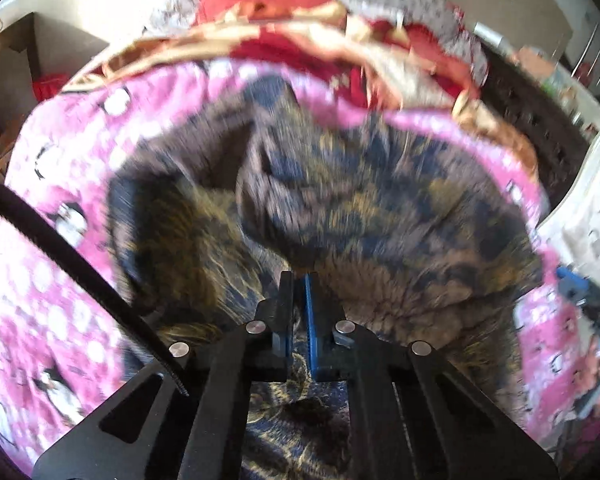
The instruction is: Fold small clothes
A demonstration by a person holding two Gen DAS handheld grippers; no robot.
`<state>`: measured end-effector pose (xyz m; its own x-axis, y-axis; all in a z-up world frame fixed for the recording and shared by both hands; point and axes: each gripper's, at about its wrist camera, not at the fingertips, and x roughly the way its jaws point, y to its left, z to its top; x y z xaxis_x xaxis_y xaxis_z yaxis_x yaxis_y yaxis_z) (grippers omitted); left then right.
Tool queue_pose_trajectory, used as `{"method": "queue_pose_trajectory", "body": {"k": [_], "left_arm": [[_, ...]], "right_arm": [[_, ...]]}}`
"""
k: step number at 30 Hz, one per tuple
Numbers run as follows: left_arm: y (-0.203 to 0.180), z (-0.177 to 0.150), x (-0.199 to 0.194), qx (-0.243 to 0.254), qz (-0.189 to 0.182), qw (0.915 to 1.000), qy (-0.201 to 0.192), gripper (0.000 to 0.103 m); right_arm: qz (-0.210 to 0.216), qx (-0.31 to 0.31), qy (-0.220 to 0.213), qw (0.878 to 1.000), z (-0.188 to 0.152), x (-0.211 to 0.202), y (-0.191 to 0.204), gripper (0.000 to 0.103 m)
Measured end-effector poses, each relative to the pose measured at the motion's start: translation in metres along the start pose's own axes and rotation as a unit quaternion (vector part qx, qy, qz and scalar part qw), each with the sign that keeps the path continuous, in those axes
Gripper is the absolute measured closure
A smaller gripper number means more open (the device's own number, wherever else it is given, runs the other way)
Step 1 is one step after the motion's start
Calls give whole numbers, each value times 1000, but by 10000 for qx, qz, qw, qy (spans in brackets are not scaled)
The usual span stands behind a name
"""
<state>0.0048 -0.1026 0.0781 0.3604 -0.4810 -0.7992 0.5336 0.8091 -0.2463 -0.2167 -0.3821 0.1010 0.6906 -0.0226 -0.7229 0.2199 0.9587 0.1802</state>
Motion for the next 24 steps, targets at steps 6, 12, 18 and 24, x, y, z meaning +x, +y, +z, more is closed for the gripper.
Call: {"method": "queue_pose_trajectory", "body": {"k": [6, 12, 18, 24], "left_arm": [[27, 18, -33, -364, -78, 9988, -333, 99], [33, 10, -19, -447, -199, 9988, 57, 92], [21, -6, 25, -585, -121, 9967, 551, 55], [5, -8, 52, -419, 90, 9970, 648, 63]], "right_arm": [[-424, -471, 107, 9979, 14, 18, 8, 49], [-400, -587, 164, 9973, 21, 27, 14, 49], [-328, -637, 150, 9973, 17, 24, 23, 49], [-327, -632, 214, 9972, 15, 24, 13, 49]]}}
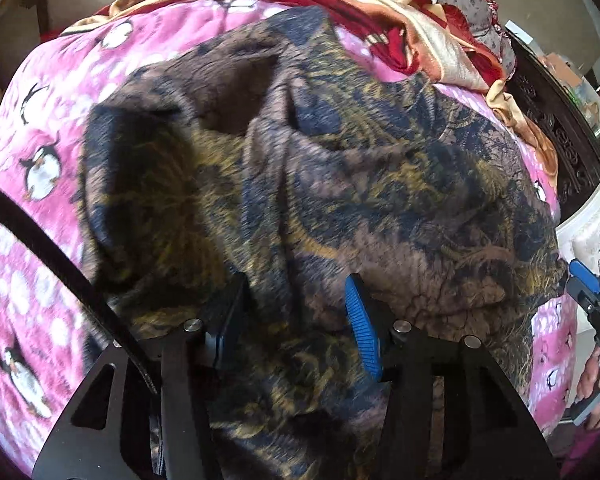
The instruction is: Fold small clothes
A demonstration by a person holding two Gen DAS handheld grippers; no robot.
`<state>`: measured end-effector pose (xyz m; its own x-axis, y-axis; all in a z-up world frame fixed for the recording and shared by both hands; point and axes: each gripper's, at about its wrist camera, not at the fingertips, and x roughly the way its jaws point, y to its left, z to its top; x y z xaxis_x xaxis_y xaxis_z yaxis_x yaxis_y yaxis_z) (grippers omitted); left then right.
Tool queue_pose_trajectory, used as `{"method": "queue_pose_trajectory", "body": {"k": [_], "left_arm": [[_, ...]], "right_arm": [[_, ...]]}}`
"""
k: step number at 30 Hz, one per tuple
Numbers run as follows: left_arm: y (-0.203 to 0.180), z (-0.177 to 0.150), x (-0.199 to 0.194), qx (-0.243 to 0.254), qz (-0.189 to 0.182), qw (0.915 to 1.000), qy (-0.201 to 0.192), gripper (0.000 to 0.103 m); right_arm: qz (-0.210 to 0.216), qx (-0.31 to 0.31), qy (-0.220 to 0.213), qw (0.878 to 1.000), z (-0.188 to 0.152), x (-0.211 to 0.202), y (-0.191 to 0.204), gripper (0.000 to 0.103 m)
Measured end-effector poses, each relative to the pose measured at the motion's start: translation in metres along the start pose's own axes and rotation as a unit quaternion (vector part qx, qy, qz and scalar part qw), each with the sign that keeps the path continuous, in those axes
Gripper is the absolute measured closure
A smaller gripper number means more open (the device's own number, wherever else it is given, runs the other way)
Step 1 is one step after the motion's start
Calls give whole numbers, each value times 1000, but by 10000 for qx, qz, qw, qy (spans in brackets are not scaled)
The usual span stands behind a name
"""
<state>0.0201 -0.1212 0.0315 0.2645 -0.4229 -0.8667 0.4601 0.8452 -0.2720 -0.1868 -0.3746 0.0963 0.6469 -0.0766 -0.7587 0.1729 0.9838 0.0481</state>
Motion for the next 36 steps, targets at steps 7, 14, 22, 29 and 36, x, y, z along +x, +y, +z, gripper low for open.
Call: {"method": "queue_pose_trajectory", "body": {"k": [7, 14, 22, 29, 36], "left_arm": [[-8, 22, -57, 298, -637, 9962, -513, 99], [26, 16, -90, 177, -460, 9961, -735, 99], [44, -21, -43, 101, -68, 9998, -135, 99], [38, -17, -61, 255, 2, 9989, -386, 99], [30, -6, -55, 227, 109, 9982, -543, 99]], "right_arm": [[296, -17, -92, 9995, 11, -2, -2, 48], [544, -212, 209, 9981, 19, 20, 11, 42], [712, -558, 1062, 9902, -47, 17, 27, 43], [258, 162, 209, 9993, -20, -19, 4, 41], [23, 1356, 465, 9897, 21, 50, -32, 46]]}}
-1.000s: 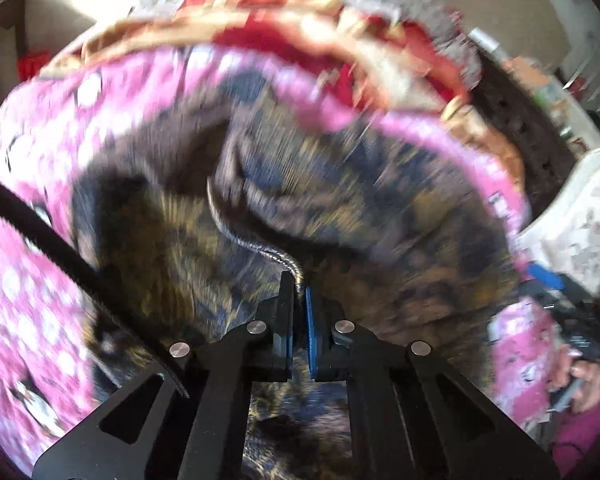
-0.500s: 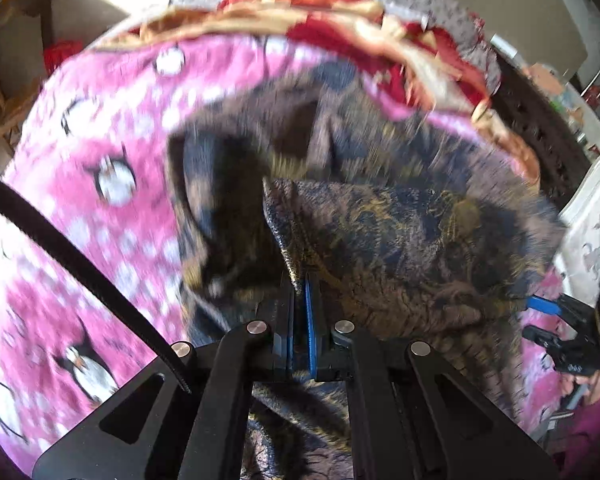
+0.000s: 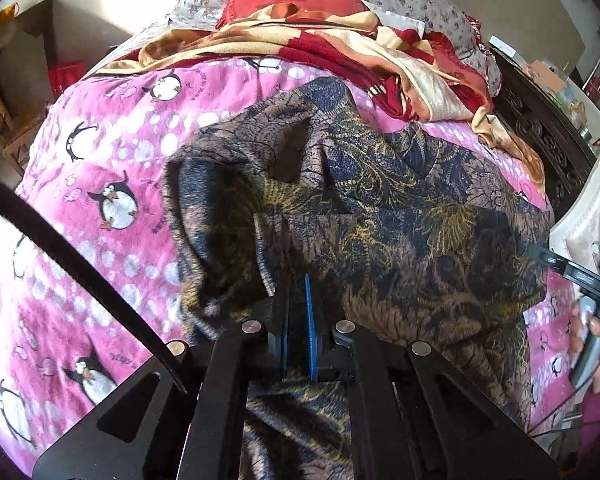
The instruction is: Fold small clothes
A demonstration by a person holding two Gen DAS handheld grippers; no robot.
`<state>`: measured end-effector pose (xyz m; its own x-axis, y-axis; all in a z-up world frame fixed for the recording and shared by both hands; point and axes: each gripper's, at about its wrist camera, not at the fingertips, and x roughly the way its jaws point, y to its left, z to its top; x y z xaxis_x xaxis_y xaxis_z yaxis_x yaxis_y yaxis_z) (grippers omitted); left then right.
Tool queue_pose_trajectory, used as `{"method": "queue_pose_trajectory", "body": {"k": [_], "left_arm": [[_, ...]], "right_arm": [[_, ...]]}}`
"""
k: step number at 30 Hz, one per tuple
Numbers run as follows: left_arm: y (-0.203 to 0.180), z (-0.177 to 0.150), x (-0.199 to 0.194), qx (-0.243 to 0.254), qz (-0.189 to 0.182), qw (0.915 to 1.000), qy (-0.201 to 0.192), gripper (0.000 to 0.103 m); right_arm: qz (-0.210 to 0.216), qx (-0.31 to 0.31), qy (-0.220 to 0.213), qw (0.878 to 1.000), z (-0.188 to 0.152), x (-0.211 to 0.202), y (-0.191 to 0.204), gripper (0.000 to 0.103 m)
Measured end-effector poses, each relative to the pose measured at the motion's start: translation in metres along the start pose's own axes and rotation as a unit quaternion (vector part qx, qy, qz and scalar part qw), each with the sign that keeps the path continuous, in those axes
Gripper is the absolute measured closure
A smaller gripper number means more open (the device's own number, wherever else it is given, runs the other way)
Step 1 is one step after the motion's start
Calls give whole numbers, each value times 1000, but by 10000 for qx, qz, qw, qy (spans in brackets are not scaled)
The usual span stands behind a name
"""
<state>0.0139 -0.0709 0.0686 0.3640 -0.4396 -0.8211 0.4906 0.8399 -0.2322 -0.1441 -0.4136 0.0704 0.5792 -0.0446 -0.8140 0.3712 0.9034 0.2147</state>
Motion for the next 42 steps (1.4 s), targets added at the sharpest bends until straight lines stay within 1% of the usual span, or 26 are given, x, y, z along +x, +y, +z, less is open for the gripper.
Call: {"method": "queue_pose_trajectory", "body": {"k": [1, 2, 4, 5, 6, 8, 11, 13, 14, 16, 18, 21, 22, 24, 26, 29, 30, 31, 32, 33, 35, 36, 37, 38, 40, 42], "left_arm": [[-3, 0, 4, 48, 47, 10000, 15, 99], [-6, -1, 8, 138, 106, 9998, 35, 99], [-12, -4, 16, 265, 165, 9995, 46, 99], [-15, -6, 20, 292, 192, 9994, 53, 99], [-16, -8, 26, 309, 217, 9992, 94, 99], [-18, -9, 40, 338, 288, 9987, 235, 99], [-21, -9, 50, 340, 422, 9982, 252, 99], [-21, -9, 49, 370, 435, 9981, 246, 99], [-21, -9, 48, 374, 424, 9981, 247, 99], [-19, -9, 49, 355, 412, 9982, 255, 95], [-18, -9, 50, 335, 409, 9983, 237, 94], [-22, -12, 48, 346, 488, 9980, 198, 94], [-23, -11, 49, 362, 496, 9979, 200, 94], [-24, -12, 49, 389, 512, 9977, 216, 94], [-24, -12, 48, 398, 506, 9977, 232, 94], [-24, -12, 45, 366, 492, 9978, 234, 94], [-24, -12, 44, 356, 486, 9979, 229, 94], [-24, -12, 43, 354, 496, 9979, 222, 94], [-25, -13, 42, 360, 521, 9978, 208, 94], [-26, -13, 41, 373, 554, 9976, 189, 94], [-27, -15, 40, 408, 608, 9972, 156, 94], [-27, -15, 40, 428, 642, 9969, 149, 94], [-28, -15, 40, 450, 671, 9966, 142, 94], [-29, -16, 40, 491, 708, 9962, 131, 94], [-30, -16, 41, 544, 777, 9954, 114, 94], [-30, -16, 42, 578, 792, 9951, 110, 94]], "right_arm": [[-22, -110, 92, 9999, 5, 10, 4, 80], [-63, -184, 56, 9998, 7, 11, 8, 92], [-195, -238, -436, 9986, 13, -5, 13, 95], [-269, -201, -681, 9971, 15, -13, 11, 95], [-388, -163, -763, 9962, 14, -14, 8, 95], [-800, -43, -717, 9942, 16, -1, -5, 95], [-454, 287, -660, 9964, 14, 3, -24, 94], [-341, 324, -659, 9967, 12, -13, -25, 82], [-336, 319, -679, 9966, 9, -24, -26, 80], [-203, 138, -734, 9970, -2, -44, -21, 79], [-40, -131, -637, 9979, -15, -51, -9, 79], [-318, -291, -86, 9990, -43, -37, -3, 79], [-408, -263, 294, 9984, -56, -25, -6, 79], [-341, -121, 548, 9978, -70, -22, -14, 79], [-390, 93, 484, 9980, -77, -32, -24, 79], [-139, 409, 61, 9990, -69, -51, -31, 78], [-87, 474, -153, 9987, -64, -57, -30, 65], [-75, 496, -300, 9983, -60, -59, -28, 46], [-51, 498, -430, 9978, -55, -59, -25, 40], [-7, 460, -466, 9979, -50, -55, -21, 40], [10, 483, -336, 9983, -42, -44, -14, 40], [61, 584, -280, 9979, -40, -37, -13, 42], [126, 676, -239, 9973, -38, -31, -15, 48], [135, 722, -169, 9972, -38, -27, -17, 51], [-61, 711, -16, 9974, -43, -24, -20, 51], [-92, 685, 72, 9976, -50, -25, -23, 51]]}}
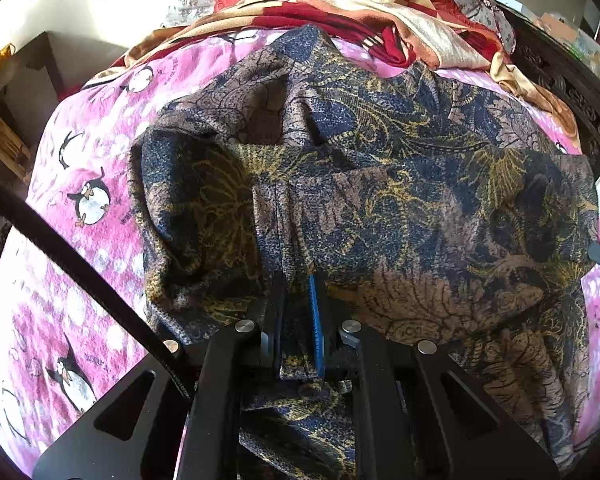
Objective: Fold small clothes
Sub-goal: 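Hold the garment with the left gripper while the right gripper folds the other side inward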
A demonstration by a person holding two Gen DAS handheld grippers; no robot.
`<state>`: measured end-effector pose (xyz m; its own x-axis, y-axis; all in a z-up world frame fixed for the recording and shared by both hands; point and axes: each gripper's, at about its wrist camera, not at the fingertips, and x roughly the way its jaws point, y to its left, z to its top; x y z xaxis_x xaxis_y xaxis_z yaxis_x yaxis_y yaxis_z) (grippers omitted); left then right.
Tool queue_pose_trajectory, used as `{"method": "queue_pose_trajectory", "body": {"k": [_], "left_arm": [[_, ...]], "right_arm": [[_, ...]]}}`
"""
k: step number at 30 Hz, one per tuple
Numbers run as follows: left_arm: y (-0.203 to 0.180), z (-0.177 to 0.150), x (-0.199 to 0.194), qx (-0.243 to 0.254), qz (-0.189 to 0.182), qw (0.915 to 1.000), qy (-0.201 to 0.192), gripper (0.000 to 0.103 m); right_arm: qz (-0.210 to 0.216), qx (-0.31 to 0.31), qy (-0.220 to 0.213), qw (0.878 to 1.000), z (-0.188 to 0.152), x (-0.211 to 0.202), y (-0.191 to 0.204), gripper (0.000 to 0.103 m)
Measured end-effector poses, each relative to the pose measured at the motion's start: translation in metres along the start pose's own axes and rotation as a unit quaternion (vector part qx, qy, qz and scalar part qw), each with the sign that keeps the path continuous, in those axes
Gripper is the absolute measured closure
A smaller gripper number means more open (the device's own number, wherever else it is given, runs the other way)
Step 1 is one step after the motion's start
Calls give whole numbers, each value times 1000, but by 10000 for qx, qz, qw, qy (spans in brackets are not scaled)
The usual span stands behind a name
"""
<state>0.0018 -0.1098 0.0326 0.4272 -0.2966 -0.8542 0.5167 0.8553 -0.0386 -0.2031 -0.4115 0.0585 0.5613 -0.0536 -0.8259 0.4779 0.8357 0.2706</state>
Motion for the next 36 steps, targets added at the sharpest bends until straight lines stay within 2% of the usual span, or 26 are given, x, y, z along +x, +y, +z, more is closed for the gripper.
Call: {"method": "queue_pose_trajectory", "body": {"k": [2, 6, 8, 11, 14, 16, 18, 21, 23, 26, 29, 32, 36], "left_arm": [[0, 0, 1, 11, 4, 10000, -6, 94], [-1, 1, 1, 2, 24, 10000, -10, 94], [-1, 1, 0, -11, 23, 10000, -16, 94], [-1, 0, -3, 12, 81, 9999, -75, 94], [0, 0, -6, 32, 138, 9998, -124, 94], [2, 0, -7, 30, 167, 9998, -132, 94], [3, 0, -8, 22, 230, 9996, -158, 94], [6, 0, -11, -17, 360, 9992, -189, 94], [5, -2, -15, 18, 582, 9979, -282, 94], [1, -7, -26, 103, 924, 9940, -568, 94], [1, -16, -39, 78, 796, 9913, -1042, 94], [1, -26, -50, 132, 700, 9884, -1344, 94], [5, -31, -54, 58, 568, 9885, -1401, 94]], "right_arm": [[-24, -39, -10, 10000, -4, -7, -2, 51], [-137, -203, -421, 9988, 3, -25, 4, 51], [-100, -164, -489, 9986, 10, -26, 7, 51], [-78, -91, -343, 9993, 14, -14, 12, 51], [-72, -123, 20, 9999, 1, 2, 15, 51], [-57, -168, 105, 9998, -8, 4, 15, 51], [1, -97, -4, 10000, -10, -2, 13, 51], [-139, -161, -320, 9993, -3, -17, 14, 51], [-226, -306, -530, 9979, 0, -24, 20, 50], [-385, -646, -912, 9930, -1, -33, 33, 43], [-648, -967, -1232, 9855, -8, -39, 46, 41], [-681, -1066, -1434, 9815, -11, -46, 54, 40], [-690, -989, -1388, 9830, -10, -43, 54, 37]]}}
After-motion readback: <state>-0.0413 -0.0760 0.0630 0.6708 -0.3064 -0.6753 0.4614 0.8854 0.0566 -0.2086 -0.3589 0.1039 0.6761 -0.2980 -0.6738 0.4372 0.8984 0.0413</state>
